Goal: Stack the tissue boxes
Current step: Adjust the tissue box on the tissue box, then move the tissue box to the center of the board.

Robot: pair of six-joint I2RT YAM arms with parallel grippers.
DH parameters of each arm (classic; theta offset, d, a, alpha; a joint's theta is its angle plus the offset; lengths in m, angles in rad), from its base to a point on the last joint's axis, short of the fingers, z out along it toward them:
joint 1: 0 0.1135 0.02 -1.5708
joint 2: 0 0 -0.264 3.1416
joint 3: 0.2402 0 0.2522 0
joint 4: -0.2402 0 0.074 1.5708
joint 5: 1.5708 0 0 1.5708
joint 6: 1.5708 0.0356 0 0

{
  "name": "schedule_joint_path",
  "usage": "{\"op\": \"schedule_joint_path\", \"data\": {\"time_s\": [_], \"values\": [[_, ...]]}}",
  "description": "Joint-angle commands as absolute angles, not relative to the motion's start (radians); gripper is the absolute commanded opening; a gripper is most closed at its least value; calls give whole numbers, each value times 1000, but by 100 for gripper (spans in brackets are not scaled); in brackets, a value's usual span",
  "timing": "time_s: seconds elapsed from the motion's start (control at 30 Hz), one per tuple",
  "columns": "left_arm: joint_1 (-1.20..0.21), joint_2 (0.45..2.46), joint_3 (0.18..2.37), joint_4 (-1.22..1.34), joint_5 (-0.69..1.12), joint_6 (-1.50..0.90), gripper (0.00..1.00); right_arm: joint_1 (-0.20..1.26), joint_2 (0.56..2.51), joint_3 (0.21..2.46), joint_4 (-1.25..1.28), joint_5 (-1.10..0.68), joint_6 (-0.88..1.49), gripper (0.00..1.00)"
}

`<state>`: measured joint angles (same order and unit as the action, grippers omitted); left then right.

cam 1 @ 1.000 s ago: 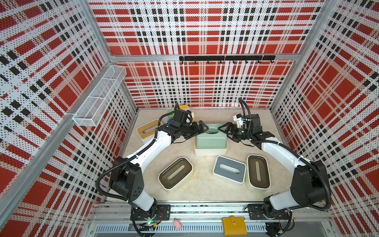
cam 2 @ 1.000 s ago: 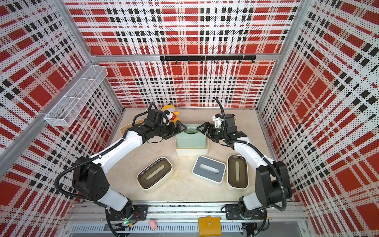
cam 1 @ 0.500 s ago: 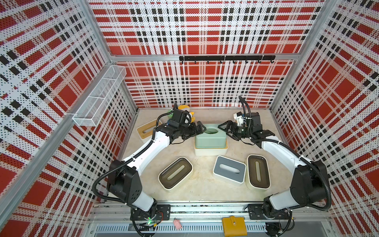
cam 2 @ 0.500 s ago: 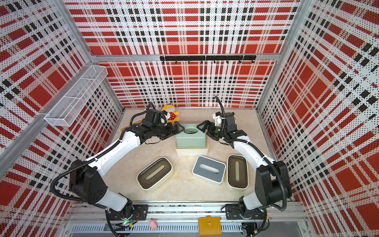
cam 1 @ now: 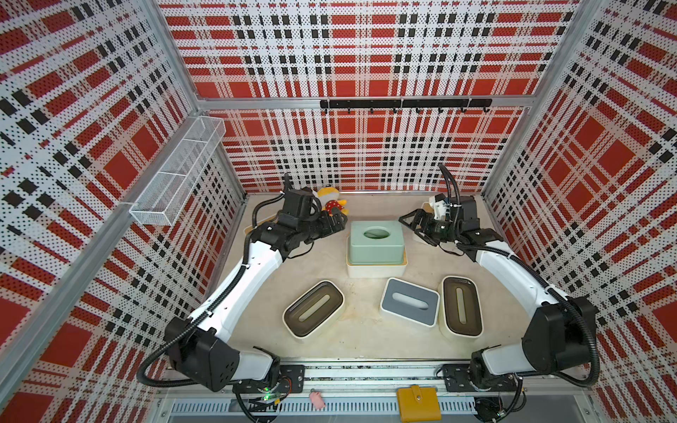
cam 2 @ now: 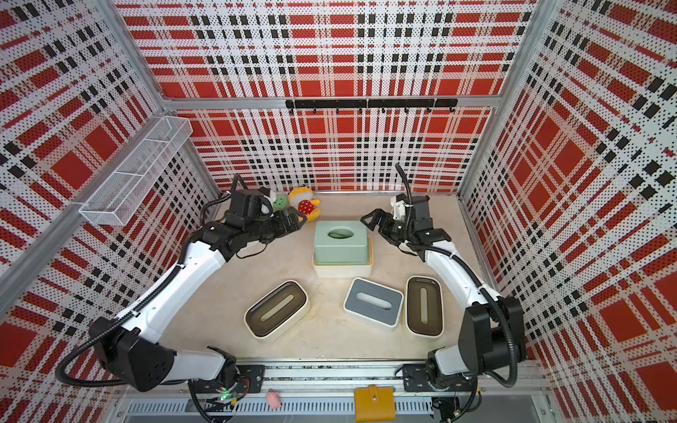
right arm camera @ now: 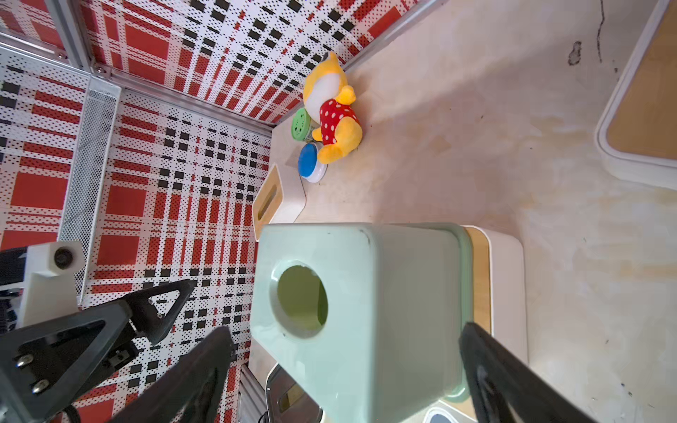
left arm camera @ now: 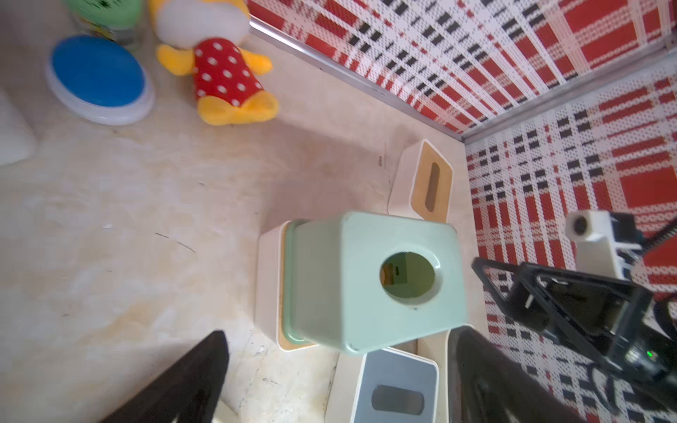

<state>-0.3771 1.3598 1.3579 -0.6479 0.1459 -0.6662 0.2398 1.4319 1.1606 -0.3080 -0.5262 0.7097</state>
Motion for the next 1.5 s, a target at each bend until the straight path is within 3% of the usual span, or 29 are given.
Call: {"op": "schedule_joint_path", "data": {"time_s": [0.0,0.33,0.77,1.13,1.47], "values": [[-333,1302,1319,-722,5,-730,100,239,1382,1196,-307,-499,677,99],[-178,1299,1234,-794,-121,-881,99,239,1346,1213,-357,-469,640,100],[10,1465,1111,-616,-136,-1151,99,239,1324,1166,-297,-487,648,99],[90,1716,1281,-557,-116,-1334,100,259,1268,1098,-301,-510,596,100],[115,1950,1536,-661,-69,-1449,100,268,1167,1028,-380,-461,572,100]]}}
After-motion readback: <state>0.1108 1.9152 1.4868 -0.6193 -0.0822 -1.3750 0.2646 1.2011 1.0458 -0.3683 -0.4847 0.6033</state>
